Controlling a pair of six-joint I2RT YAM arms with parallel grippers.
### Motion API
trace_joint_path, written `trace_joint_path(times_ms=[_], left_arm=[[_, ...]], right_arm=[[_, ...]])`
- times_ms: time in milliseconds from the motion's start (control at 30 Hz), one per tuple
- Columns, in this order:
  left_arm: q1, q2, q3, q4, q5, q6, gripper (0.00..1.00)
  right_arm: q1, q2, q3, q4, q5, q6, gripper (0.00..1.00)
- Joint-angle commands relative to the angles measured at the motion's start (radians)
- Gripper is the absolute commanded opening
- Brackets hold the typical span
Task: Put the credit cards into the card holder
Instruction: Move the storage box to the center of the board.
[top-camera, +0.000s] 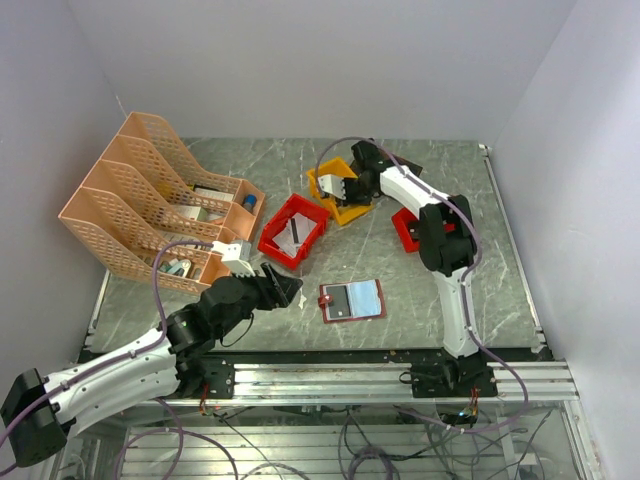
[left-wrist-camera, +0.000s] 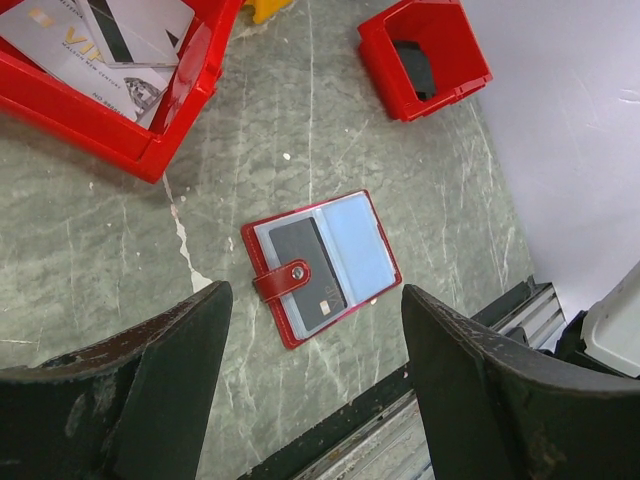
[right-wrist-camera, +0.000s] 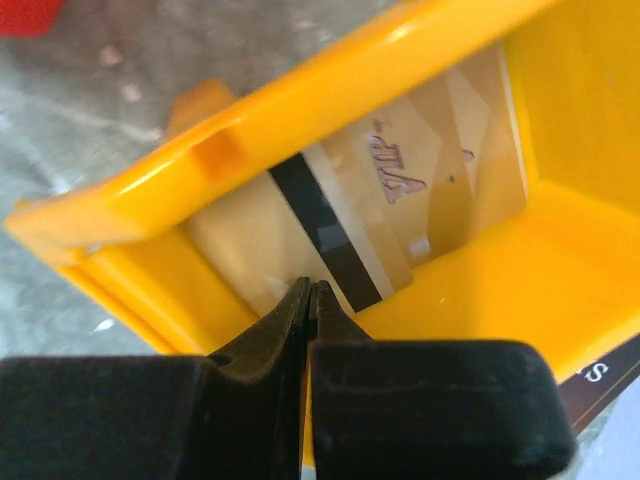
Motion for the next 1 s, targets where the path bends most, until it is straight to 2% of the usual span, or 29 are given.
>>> trace_joint_path(times_ms=[0,400,567,800,967], left_arm=[[0.006,0.005,0.006,-0.001,-0.006,0.013,0.79],[0.006,0.023,-0.01,0.049,0.036,-0.01,0.79],[0.005,0.057,-0.019,0.111,0.063,-0.025,0.78],[0.005,0.107,-0.068,0.246,0.09,-0.074,0.71],[0.006,0.129,-0.111,0.342,0.082,-0.124,0.65]], right_arm=[[-0.007,-0.103,-0.099,-0.075,0.005,-0.063,0.0],[0.014,-0.352,-0.479,-0.06,-0.085,-0.067,0.0],[0.043,-0.41,-0.578,-0.05,-0.132,-0.018,0.0],[0.142,-0.479,-0.644,-0.015,-0.194,0.195,0.0],[0.157,-0.496,-0.612,-0.014,-0.256,0.348,0.0]])
